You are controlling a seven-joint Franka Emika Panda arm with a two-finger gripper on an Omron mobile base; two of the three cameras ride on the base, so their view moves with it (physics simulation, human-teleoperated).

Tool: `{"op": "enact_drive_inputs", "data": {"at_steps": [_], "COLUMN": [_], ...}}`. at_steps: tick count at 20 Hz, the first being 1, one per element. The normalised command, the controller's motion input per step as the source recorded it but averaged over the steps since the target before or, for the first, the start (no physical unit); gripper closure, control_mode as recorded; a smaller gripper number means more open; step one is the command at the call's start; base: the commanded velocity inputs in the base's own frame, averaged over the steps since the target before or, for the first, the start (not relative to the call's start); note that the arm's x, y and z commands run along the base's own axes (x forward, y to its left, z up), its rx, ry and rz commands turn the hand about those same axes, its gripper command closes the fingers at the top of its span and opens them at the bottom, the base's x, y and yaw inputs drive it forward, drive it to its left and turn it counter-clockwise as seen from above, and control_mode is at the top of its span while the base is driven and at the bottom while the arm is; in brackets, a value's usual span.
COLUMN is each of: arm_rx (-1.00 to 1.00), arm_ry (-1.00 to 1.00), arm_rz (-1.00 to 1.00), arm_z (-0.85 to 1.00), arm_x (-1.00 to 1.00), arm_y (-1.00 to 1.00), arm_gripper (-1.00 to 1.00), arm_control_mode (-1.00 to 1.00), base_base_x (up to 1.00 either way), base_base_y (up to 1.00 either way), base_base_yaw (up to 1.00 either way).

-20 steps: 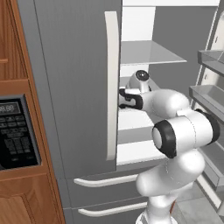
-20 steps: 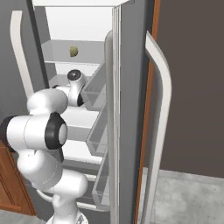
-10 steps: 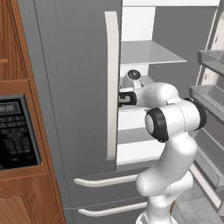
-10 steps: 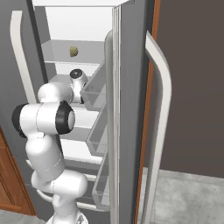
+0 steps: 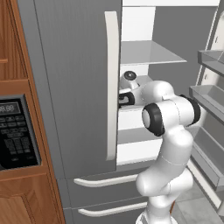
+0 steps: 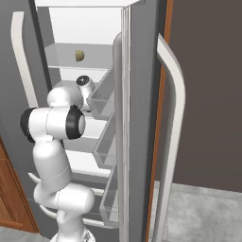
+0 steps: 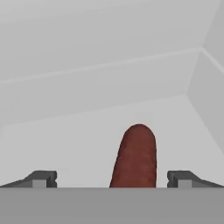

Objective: Retrieve the sausage and cheese from the fridge and place them on the cutting board on the counter.

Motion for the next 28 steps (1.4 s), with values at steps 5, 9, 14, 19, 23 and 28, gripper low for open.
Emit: {"op": "enact_drive_inputs", "data": {"at_steps": [5, 9, 14, 19, 23, 28], "arm_rx": [0.0, 0.0, 0.0, 0.08, 0.03, 0.0], "arm_ry": [0.0, 0.02, 0.04, 0.11, 0.12, 0.03], "arm_rz": [-0.04, -0.04, 0.0, 0.01, 0.09, 0.12], "arm_z": [-0.36, -0.44, -0.4, -0.09, 0.2, 0.32], "arm_x": [-0.05, -0.17, -0.37, -0.6, -0.75, -0.77], "arm_y": [0.01, 0.01, -0.1, -0.07, 0.0, 0.0], "arm_gripper": [-1.0, 1.0, 1.0, 1.0, 1.0, 1.0], "arm_control_mode": [-1.0, -1.0, -1.0, -1.0, -1.0, -1.0], "base_base_x": [0.0, 0.0, 0.0, 0.0, 0.0, 0.0], "base_base_y": [0.0, 0.0, 0.0, 0.0, 0.0, 0.0], "base_base_yaw": [0.0, 0.0, 0.0, 0.0, 0.0, 0.0]}}
